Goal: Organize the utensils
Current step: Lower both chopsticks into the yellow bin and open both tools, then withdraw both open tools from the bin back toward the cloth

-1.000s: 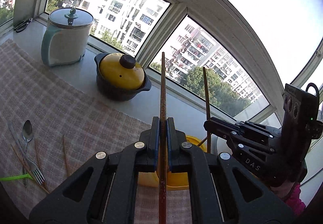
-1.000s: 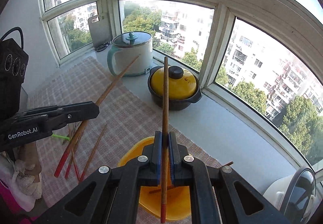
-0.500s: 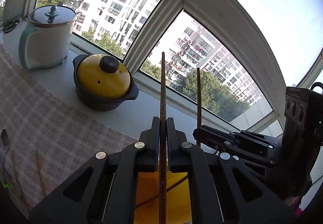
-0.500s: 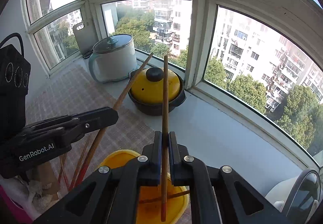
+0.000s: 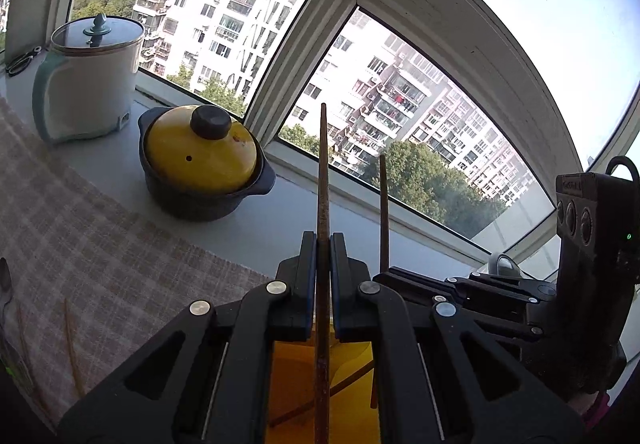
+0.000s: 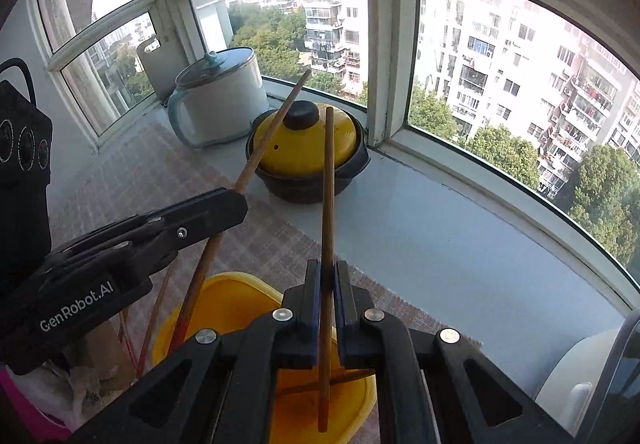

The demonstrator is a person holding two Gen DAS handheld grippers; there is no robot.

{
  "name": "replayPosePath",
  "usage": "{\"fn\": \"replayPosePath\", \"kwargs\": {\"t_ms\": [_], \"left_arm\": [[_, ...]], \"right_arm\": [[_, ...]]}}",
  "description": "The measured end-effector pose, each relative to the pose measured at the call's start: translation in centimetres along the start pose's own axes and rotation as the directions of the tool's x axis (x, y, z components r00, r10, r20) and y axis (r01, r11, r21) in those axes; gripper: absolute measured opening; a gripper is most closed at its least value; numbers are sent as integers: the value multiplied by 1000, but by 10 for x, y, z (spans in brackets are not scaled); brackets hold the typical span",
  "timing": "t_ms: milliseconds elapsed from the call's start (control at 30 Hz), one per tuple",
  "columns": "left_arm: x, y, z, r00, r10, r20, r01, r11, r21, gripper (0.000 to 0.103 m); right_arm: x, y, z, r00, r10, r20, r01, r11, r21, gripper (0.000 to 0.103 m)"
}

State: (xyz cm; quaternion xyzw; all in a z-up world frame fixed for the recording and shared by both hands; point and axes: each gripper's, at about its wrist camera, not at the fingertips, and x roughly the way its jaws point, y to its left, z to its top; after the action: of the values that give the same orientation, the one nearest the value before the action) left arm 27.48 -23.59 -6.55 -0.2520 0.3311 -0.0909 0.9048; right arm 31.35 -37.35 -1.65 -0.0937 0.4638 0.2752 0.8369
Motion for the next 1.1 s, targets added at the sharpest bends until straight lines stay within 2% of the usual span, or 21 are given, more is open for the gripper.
{"fn": "replayPosePath", "kwargs": {"t_ms": [267, 567, 767, 833, 867, 900, 1100], "left_arm": [[4, 4, 3, 1000, -5, 2, 5, 1000, -10, 4], [2, 4, -4, 1000, 16, 24, -17, 1000, 23, 4], [4, 5, -11, 1000, 10, -6, -10, 1000, 27, 4], [4, 5, -12, 1000, 17, -18, -17, 1000, 26, 4], [3, 5, -13, 1000, 19, -19, -18, 999, 26, 4], [2, 5, -13, 1000, 24, -17, -24, 999, 30, 4], [-6, 7, -14, 999, 39, -24, -38, 998, 48, 4]], "right_arm": [[-2, -3, -1, 1000, 2, 14, -2, 1000, 16, 3], [-1, -1, 1, 1000, 4, 23, -4, 1000, 23, 3], [1, -7, -4, 1000, 2, 12, -2, 999, 39, 5], [1, -8, -6, 1000, 3, 5, -3, 999, 41, 15], [1, -8, -7, 1000, -1, 4, 1, 999, 42, 27], [0, -9, -8, 1000, -5, 6, 5, 999, 45, 31], [0, -6, -14, 1000, -9, -9, 9, 999, 37, 31]]}}
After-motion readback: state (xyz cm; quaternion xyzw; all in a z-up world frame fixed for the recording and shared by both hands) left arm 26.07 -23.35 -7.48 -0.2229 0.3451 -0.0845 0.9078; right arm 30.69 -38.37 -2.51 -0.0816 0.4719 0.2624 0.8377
